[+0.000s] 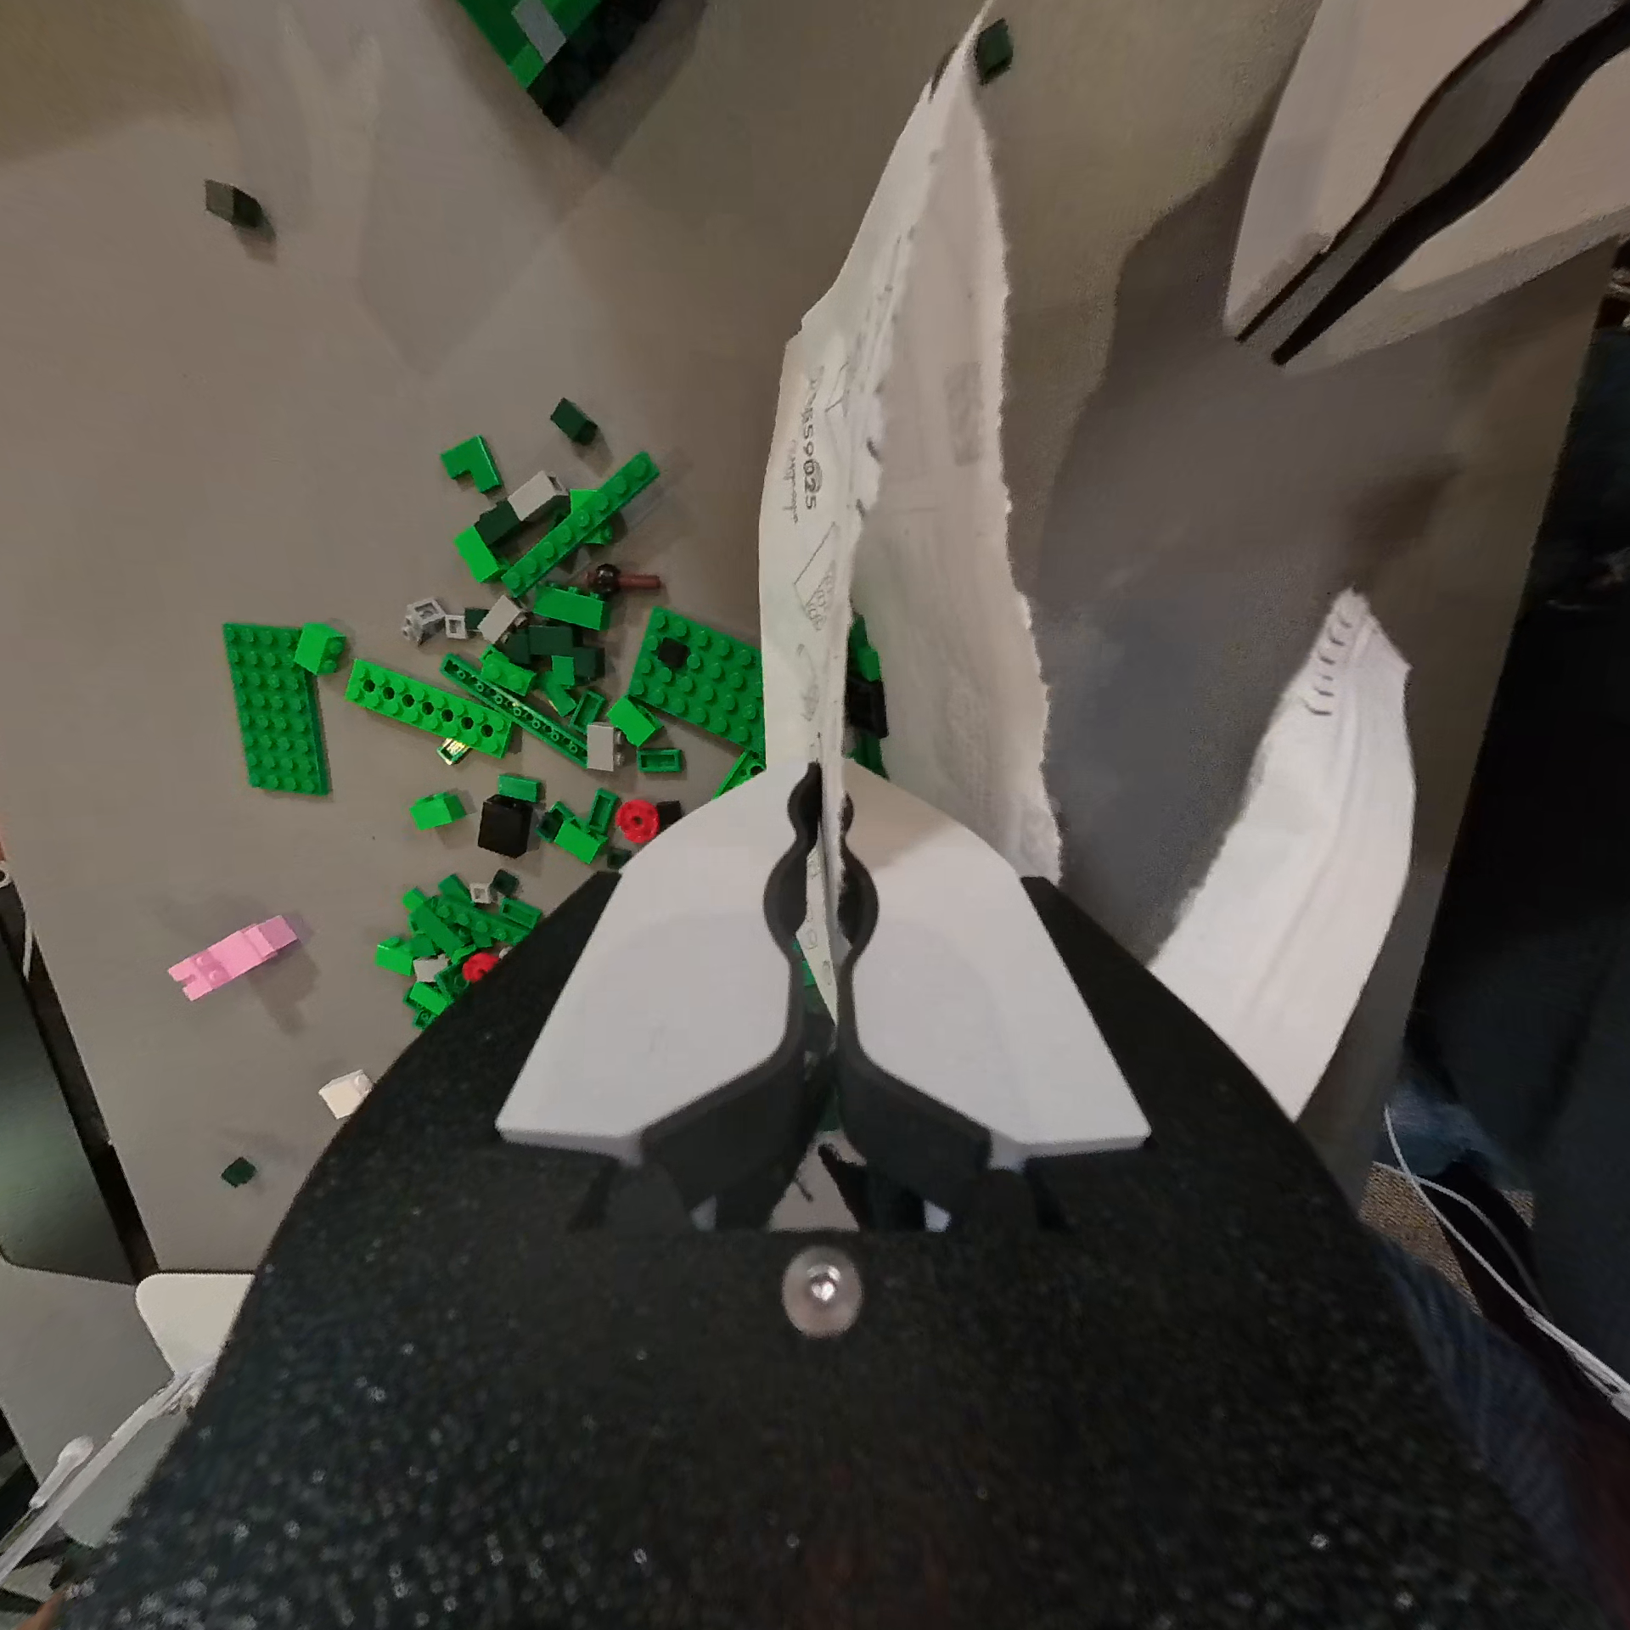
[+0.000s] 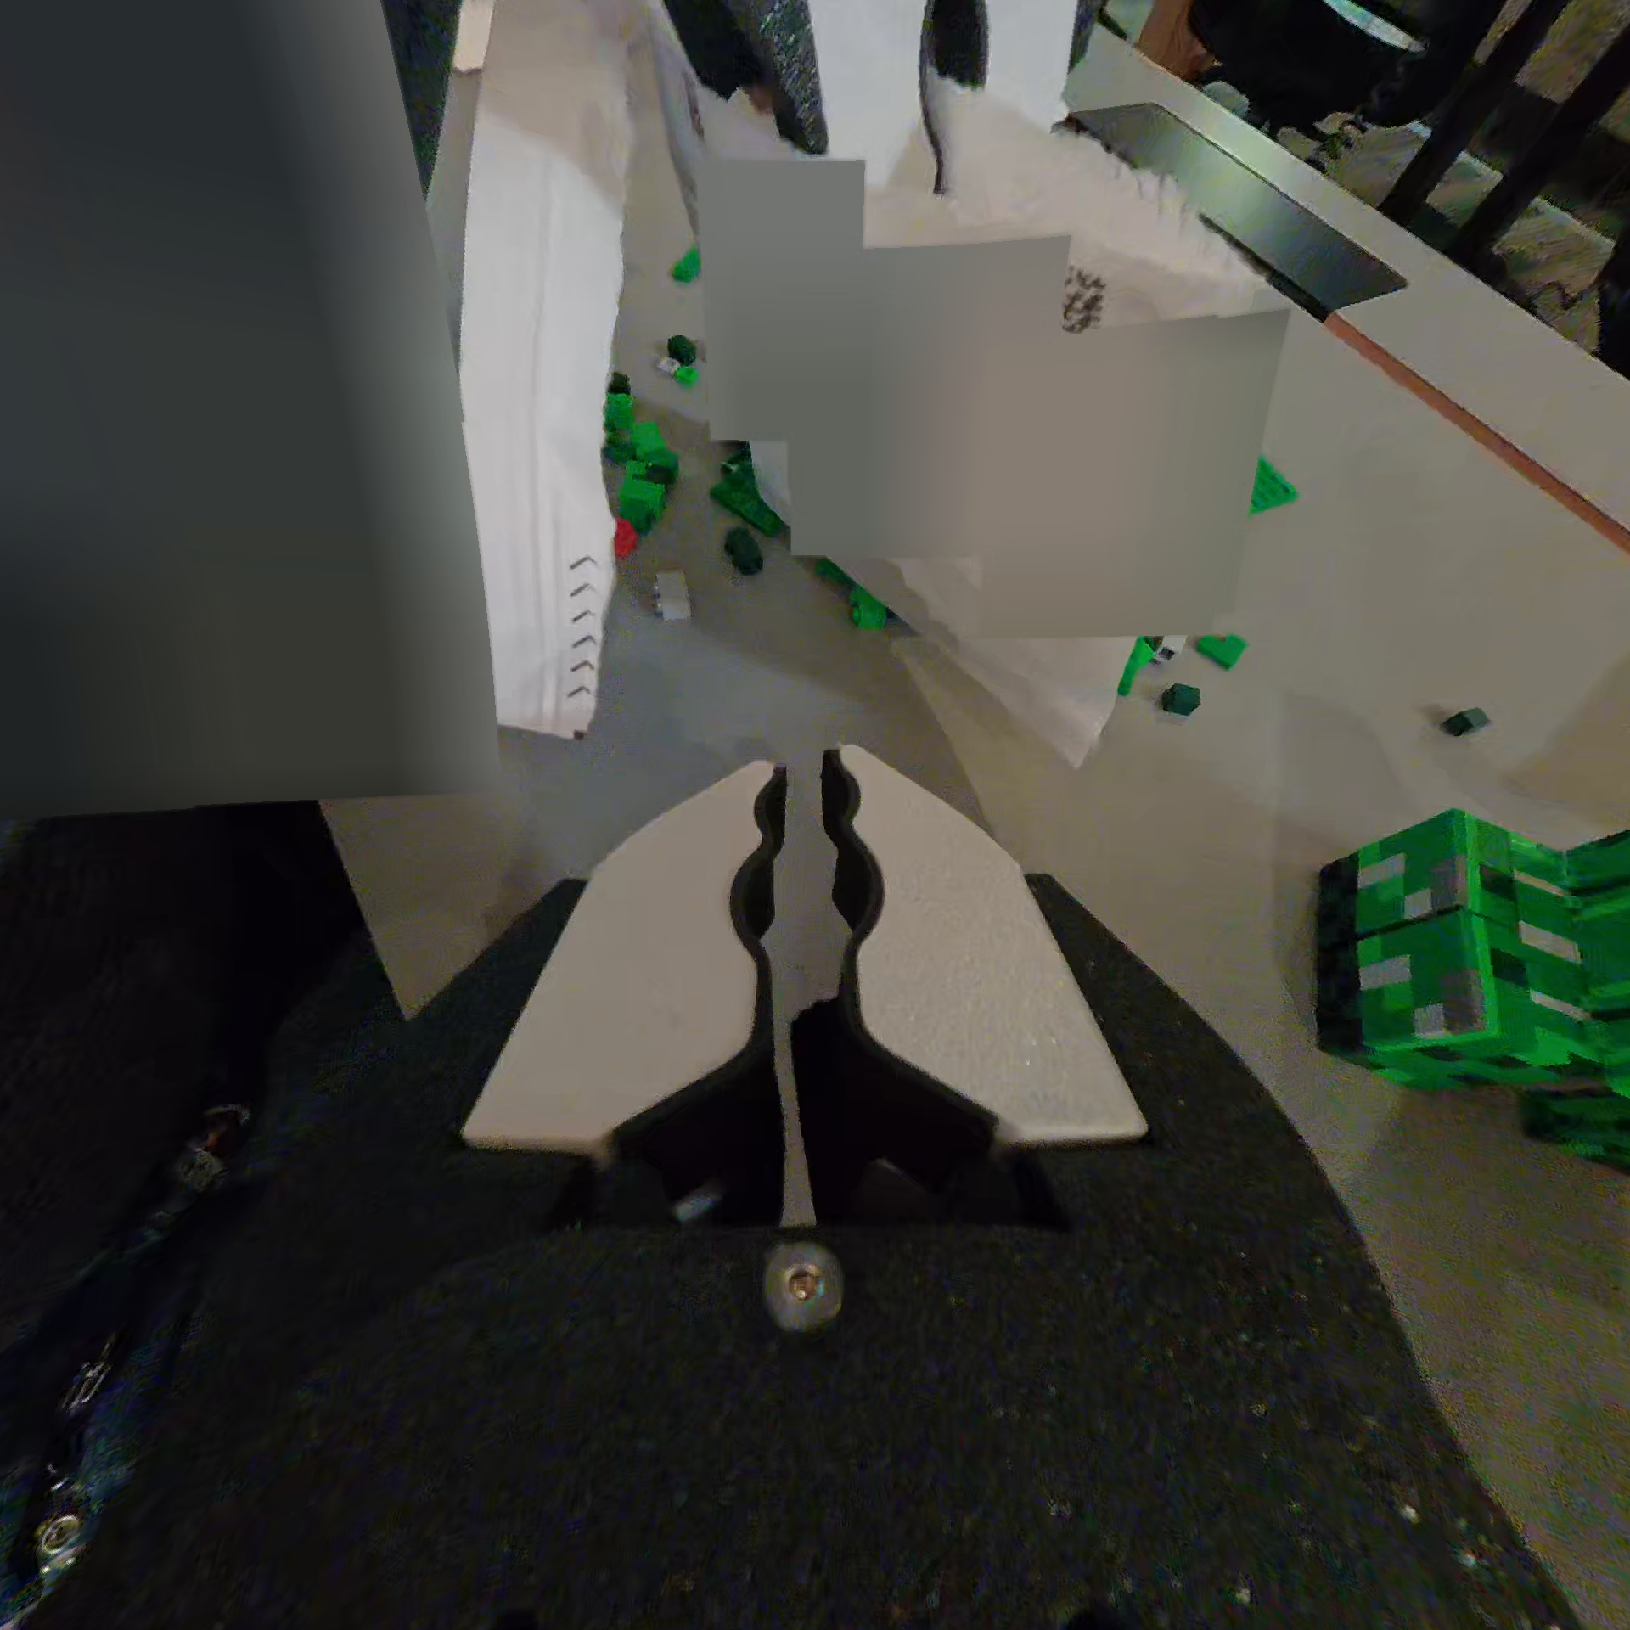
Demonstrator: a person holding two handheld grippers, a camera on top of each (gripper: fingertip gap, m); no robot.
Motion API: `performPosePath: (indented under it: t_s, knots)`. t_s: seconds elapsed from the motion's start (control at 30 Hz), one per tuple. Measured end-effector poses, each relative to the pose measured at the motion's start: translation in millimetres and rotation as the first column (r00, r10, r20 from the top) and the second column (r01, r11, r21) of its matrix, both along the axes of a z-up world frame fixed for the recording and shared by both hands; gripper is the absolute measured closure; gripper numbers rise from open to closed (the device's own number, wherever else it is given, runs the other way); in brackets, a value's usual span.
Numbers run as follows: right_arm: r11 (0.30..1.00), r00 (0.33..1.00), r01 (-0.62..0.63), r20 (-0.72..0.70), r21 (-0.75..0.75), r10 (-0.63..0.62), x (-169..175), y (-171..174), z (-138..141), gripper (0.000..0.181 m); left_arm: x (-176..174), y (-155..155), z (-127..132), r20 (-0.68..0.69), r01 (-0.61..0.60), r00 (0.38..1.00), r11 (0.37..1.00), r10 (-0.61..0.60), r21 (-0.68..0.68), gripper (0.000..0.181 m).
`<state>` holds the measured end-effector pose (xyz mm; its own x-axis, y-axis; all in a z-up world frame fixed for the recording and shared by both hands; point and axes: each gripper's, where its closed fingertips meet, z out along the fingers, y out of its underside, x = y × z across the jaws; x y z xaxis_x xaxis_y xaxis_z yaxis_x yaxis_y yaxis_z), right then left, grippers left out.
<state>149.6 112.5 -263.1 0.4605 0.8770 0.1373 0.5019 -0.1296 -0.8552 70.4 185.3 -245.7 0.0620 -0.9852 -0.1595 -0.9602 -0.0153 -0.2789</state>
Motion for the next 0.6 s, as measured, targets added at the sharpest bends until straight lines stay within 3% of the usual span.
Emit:
performPosePath:
  t_s: [0.37,0.47,0.6]
  knots:
    - [1.000,0.999,0.023,-0.040,-0.001,-0.024,-6,-21,-6,0.173,-5,-3,10,0.031,0.011,0.999,1.000,-0.012,0.026,0.181]
    - [0.984,0.989,0.127,-0.088,0.127,-0.117,-6,-7,0,0.173,-9,-1,14,0.035,-0.003,0.999,0.999,0.001,0.041,0.181]
    - [0.888,0.956,0.289,-0.156,0.359,-0.248,-7,17,7,0.173,-16,-1,22,0.056,-0.025,0.998,0.997,0.021,0.074,0.181]
